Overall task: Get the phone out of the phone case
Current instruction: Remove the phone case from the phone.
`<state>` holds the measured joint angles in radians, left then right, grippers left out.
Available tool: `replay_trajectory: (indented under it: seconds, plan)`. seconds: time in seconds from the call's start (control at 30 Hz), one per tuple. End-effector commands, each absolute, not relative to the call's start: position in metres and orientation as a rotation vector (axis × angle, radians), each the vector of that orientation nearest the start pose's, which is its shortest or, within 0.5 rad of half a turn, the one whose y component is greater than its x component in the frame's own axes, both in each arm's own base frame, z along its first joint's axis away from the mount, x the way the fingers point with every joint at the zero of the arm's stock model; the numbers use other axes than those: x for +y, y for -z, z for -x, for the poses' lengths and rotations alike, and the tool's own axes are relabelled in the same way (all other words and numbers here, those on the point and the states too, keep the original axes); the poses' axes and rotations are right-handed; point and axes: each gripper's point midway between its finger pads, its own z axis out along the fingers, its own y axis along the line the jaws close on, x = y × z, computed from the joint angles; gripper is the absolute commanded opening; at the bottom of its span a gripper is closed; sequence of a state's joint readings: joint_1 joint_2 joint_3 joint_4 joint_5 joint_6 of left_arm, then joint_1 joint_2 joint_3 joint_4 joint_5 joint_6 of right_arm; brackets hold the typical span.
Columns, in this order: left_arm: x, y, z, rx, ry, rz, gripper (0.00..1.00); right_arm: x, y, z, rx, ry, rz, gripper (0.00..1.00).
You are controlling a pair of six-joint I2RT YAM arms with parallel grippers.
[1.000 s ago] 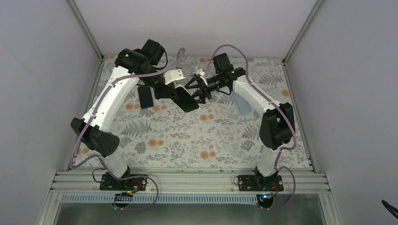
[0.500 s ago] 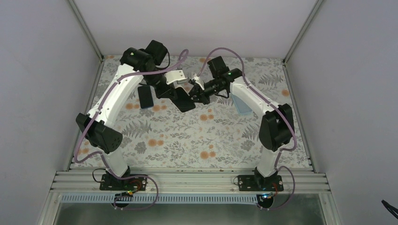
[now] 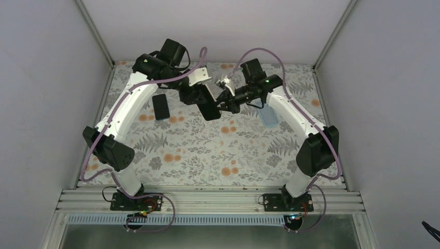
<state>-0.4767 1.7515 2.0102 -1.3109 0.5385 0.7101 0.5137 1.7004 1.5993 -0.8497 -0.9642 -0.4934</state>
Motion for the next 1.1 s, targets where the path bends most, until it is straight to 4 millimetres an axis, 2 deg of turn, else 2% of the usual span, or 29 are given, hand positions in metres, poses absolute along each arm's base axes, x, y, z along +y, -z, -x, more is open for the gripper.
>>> replay_trajectory:
  seconds: [0.0,0.1,0.23,0.47,0.83,0.93,1.07]
  plan:
    - [-0.322,-0.316,-0.366,1.672,0.611,-1.482,0.73,0.325,-0.398,-0.187,1.162,-1.655,1.564,0.03]
    - [-0.319,-0.317,-0.365,1.676,0.600,-1.477,0.87,0.317,-0.399,-0.191,1.169,-1.648,1.541,0.03]
    - [-0.310,-0.325,-0.361,1.671,0.576,-1.463,1.00,0.306,-0.395,-0.200,1.198,-1.619,1.506,0.03]
    - [-0.287,-0.345,-0.356,1.660,0.470,-1.427,1.00,0.283,-0.377,-0.235,1.311,-1.556,1.402,0.03]
    - [-0.261,-0.383,-0.360,1.566,0.224,-1.292,1.00,0.257,-0.353,-0.317,1.562,-1.391,1.170,0.03]
    - [-0.264,-0.381,-0.359,1.538,0.162,-1.269,1.00,0.254,-0.351,-0.338,1.622,-1.315,1.070,0.03]
    - [-0.289,-0.364,-0.354,1.509,0.077,-1.292,1.00,0.247,-0.355,-0.372,1.684,-1.198,0.908,0.03]
